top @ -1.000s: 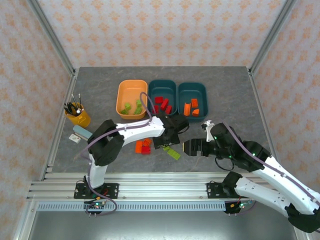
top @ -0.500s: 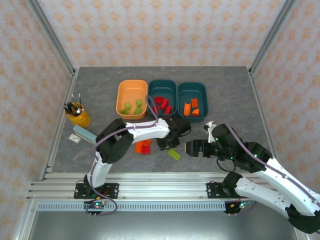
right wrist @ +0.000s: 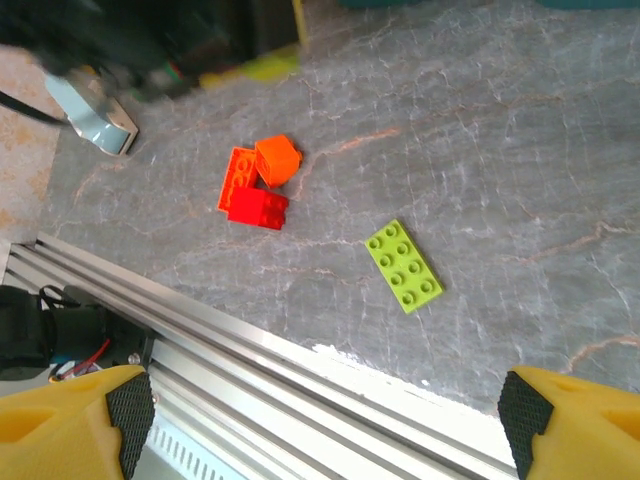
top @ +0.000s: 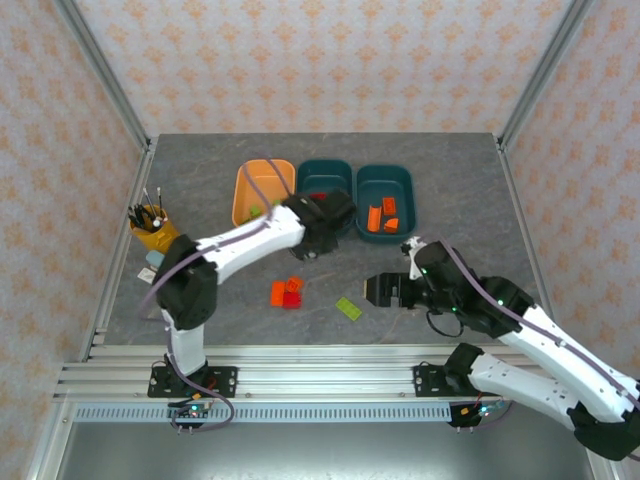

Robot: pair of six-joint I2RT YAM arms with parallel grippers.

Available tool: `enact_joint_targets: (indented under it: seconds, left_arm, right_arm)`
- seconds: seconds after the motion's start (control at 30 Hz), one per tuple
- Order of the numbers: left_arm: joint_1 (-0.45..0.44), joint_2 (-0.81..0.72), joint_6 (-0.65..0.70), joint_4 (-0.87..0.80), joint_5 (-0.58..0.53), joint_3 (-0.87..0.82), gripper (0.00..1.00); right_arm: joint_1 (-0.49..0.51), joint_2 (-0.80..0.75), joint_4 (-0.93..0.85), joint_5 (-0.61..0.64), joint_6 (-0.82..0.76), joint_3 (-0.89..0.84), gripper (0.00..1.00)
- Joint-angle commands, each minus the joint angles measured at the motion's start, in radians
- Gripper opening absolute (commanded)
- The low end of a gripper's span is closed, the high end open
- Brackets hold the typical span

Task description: Sort the legos into containers by color

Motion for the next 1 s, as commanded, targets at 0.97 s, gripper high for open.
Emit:
enact_joint_targets:
  seconds: [0.97]
  left_arm:
    - [0.489,0.586,0.405,-0.146,-0.004,0.638,0.42]
  right_arm:
    - [-0.027,0.464,0.256,0.057,-0.030,0.278,0.93]
